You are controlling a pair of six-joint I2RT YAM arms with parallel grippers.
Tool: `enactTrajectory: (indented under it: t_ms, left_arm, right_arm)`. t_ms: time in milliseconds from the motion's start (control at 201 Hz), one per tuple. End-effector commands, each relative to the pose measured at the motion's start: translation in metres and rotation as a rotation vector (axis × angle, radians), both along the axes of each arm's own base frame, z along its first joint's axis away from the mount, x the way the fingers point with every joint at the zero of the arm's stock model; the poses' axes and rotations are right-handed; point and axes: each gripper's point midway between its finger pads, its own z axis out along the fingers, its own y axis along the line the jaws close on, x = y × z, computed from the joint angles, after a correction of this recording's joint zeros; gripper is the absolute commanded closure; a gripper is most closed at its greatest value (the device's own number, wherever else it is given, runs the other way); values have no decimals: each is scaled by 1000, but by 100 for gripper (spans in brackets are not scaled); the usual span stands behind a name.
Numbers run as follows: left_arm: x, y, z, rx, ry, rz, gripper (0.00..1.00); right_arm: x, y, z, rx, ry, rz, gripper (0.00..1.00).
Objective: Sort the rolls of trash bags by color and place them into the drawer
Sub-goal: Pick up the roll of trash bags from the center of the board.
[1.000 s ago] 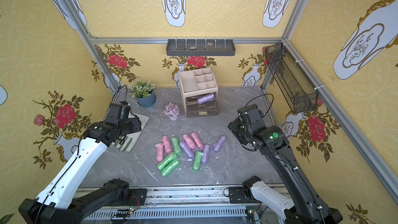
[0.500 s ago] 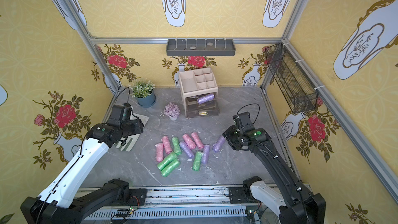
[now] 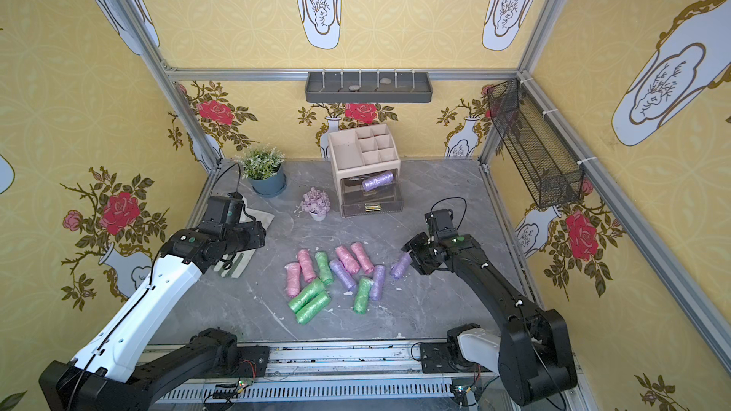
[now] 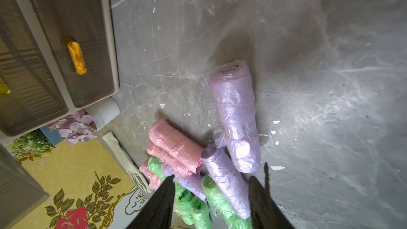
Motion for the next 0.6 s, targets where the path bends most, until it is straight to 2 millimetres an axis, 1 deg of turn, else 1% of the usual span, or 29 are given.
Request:
enactTrajectory:
  t_ms: [0,105,244,428,592]
  left_arm:
    - [3,-4,-2,-8,-2,-20,43]
    - [4,-5,-3,-16,-1,-23,43]
    - [4,-5,-4,-17,2,-21,43]
    - [4,-5,-6,-24,12,-24,43]
    - [3,-5,-6,-25,9,-23,43]
  right_arm:
    - [6,6,-6,27,-3,0,45]
    - [5,6,-16,23,26,3,45]
    - [7,7,-24,17,43,5,45]
    - [5,7,-38,-2,90,17,46]
    - [8,6,-44,-18,99,18,46]
